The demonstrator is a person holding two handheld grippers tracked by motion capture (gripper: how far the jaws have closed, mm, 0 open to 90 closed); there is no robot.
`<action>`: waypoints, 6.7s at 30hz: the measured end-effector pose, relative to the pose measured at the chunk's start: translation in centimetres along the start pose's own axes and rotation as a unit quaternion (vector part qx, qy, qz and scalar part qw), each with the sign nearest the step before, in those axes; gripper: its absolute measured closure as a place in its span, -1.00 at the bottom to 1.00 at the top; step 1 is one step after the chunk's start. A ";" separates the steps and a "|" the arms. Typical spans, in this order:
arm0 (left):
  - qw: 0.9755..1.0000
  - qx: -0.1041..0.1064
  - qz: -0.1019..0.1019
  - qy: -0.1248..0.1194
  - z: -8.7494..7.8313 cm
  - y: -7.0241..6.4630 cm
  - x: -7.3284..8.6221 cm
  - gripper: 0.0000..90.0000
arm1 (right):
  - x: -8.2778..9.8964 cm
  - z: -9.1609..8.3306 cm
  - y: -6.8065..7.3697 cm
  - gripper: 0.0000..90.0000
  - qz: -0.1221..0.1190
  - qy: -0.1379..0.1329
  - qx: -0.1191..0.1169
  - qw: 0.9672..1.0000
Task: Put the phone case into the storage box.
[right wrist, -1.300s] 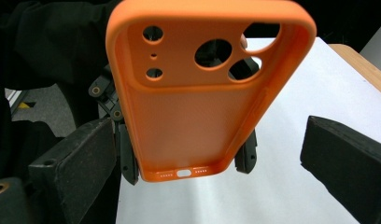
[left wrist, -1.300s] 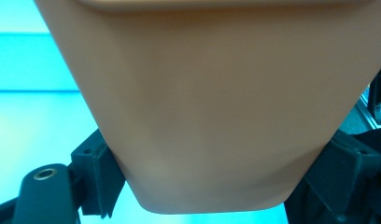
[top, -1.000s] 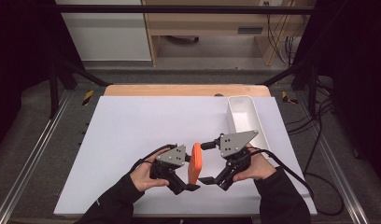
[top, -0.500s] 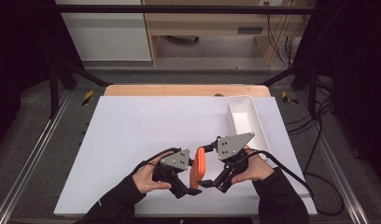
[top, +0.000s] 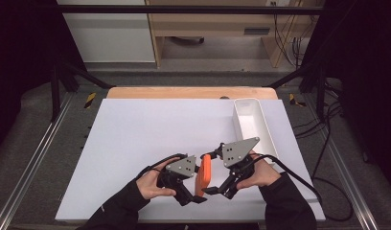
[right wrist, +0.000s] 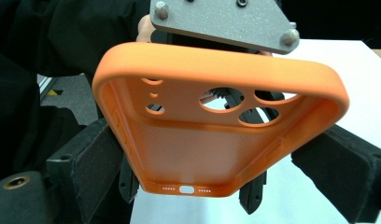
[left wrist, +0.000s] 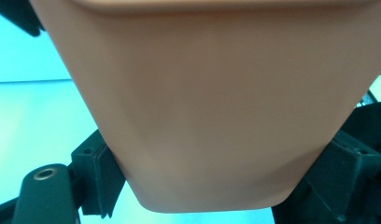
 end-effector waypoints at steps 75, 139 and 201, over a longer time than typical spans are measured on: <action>0.997 -0.068 -0.023 -0.011 -3.2 1.3 1.2 -0.96 | -0.3 -1.2 -1.3 -0.64 0.024 0.001 0.028 0.999; 0.908 -0.347 -0.210 -0.106 -17.5 5.6 13.3 -0.97 | -1.2 -14.3 -15.2 -0.65 0.199 -0.025 0.408 0.891; 0.914 -0.334 -0.210 -0.097 -17.0 5.9 14.0 -0.97 | 4.1 -14.9 -26.7 -0.65 0.316 0.090 0.526 0.784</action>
Point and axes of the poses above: each handheld gripper's, and its own axes: z roughly forward along the jaws, x roughly out of its underside, y roughly to its left, the point moved 10 cm from there along z, roughly forward along the jaws, and after that the axes turned 3 degrees about x, right-handed, at the moved point
